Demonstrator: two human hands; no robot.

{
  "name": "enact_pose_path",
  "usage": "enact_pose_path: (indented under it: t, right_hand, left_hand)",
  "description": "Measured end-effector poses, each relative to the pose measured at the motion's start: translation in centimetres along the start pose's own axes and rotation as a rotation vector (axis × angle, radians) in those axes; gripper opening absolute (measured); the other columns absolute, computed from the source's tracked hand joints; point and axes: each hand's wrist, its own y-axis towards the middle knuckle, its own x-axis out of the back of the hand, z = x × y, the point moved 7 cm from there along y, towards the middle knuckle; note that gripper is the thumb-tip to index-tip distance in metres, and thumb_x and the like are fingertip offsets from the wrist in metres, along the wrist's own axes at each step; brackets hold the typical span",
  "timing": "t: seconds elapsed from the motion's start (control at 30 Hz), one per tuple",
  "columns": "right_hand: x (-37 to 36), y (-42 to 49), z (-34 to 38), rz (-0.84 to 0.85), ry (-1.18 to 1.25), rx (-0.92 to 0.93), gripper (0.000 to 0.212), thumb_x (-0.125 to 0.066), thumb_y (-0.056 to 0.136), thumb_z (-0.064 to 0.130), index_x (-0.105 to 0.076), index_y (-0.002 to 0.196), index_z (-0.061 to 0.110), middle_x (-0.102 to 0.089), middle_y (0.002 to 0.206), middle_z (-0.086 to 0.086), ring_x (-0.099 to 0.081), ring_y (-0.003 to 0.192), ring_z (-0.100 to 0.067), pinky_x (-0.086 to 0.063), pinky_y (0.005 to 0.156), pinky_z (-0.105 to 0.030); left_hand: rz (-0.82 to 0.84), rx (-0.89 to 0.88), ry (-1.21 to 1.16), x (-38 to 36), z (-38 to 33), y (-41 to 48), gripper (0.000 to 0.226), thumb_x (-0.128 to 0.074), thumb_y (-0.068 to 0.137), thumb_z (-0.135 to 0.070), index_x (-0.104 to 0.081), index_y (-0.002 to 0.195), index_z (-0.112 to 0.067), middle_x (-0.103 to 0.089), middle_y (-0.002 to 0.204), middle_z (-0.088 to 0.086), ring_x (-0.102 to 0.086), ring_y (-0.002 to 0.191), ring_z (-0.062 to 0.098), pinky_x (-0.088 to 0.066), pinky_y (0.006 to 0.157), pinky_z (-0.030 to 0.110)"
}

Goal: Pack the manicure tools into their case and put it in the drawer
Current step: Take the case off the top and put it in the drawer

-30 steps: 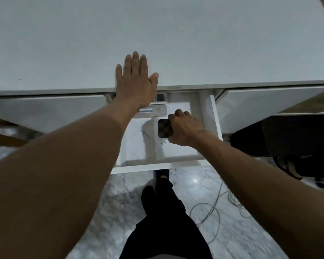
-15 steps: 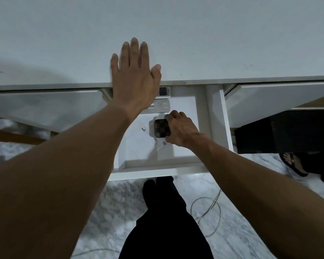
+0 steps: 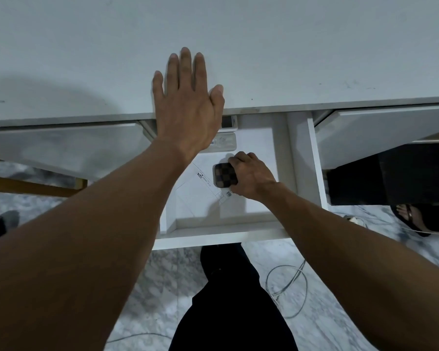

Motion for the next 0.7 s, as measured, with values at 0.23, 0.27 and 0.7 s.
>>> enact_pose_path:
  t: [0.23,0.27,0.7]
  right_hand:
    - [0.4,-0.4,0.3,0.018,-0.024,-0.017,0.065,-0.073,0.072,0.029,-0.046,0.128,0.011,-0.052,0.129,-0.009,-0.049,0.117,-0.031,-0.044,0.096,-0.043]
    - [0.5,-0.6,0.3,0.012,-0.023,-0.024,0.067,-0.072,0.074,0.031,-0.044,0.131,0.011,-0.051,0.132,-0.009,-0.048,0.121,-0.031,-0.043,0.098,-0.044]
    - [7.6,-8.2,1.0,-0.177,0.015,-0.111,0.055,-0.055,0.091,0.031,-0.041,0.139,0.009,-0.047,0.143,-0.012,-0.041,0.133,-0.031,-0.041,0.107,-0.044]
  left_hand:
    - [0.006,-0.011,0.004,0.1,-0.1,0.0,0.063,-0.011,0.102,-0.045,-0.011,0.155,-0.011,-0.01,0.163,0.014,-0.008,0.15,0.029,-0.008,0.119,0.05]
    - [0.013,-0.011,0.002,0.1,-0.1,0.0,0.063,-0.012,0.102,-0.045,-0.011,0.155,-0.011,-0.01,0.163,0.014,-0.007,0.15,0.029,-0.008,0.119,0.05]
    - [0.241,-0.07,-0.137,2.0,-0.6,-4.9,0.063,-0.029,0.103,-0.038,-0.008,0.154,-0.009,-0.002,0.164,0.012,0.0,0.151,0.028,-0.007,0.121,0.048]
